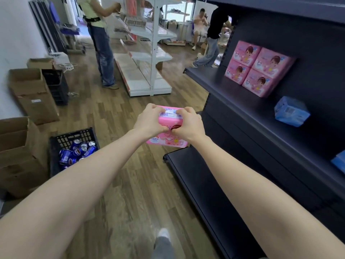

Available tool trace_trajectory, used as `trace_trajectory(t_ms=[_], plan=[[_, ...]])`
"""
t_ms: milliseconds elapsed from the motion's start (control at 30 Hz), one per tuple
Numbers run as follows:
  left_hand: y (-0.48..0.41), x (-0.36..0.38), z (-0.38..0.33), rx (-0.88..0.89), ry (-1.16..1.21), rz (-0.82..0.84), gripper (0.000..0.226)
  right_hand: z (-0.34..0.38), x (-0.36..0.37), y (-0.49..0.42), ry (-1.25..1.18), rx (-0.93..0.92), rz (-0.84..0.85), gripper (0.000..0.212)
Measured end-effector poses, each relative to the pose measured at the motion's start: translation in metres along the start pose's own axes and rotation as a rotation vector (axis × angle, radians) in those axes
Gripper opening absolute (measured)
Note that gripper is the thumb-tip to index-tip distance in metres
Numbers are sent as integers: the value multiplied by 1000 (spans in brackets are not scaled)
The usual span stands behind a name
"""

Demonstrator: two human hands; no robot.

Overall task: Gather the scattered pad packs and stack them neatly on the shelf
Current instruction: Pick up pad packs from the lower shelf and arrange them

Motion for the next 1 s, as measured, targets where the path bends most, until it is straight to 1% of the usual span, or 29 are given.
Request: trace_trajectory(t_ms=[300,567,700,800,1000], plan=[[-80,17,8,-10,-9,2,70,-23,10,-80,0,1,21,66],[-181,26,-3,29,-27,-23,68,-56,1,-176,6,-8,-36,62],[-228,31,-20,74,-26,-70,66,-75,-14,-219,15,1,-90,59],[-259,32,-35,121,-8,-104,62,-89,-28,-244,10,1,-161,55],[-311,39,-74,235,65,-155,62,-122,-65,-274,37,47,-299,55]])
Point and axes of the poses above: each hand's wrist, its own y-axis away from the middle knuckle, its own x-axis out of the palm, z = x × y, the point moved 4 cm from there along -y, towards the middle knuckle, and after that the axes turned 1 degree about -z, right-handed, at the moved point
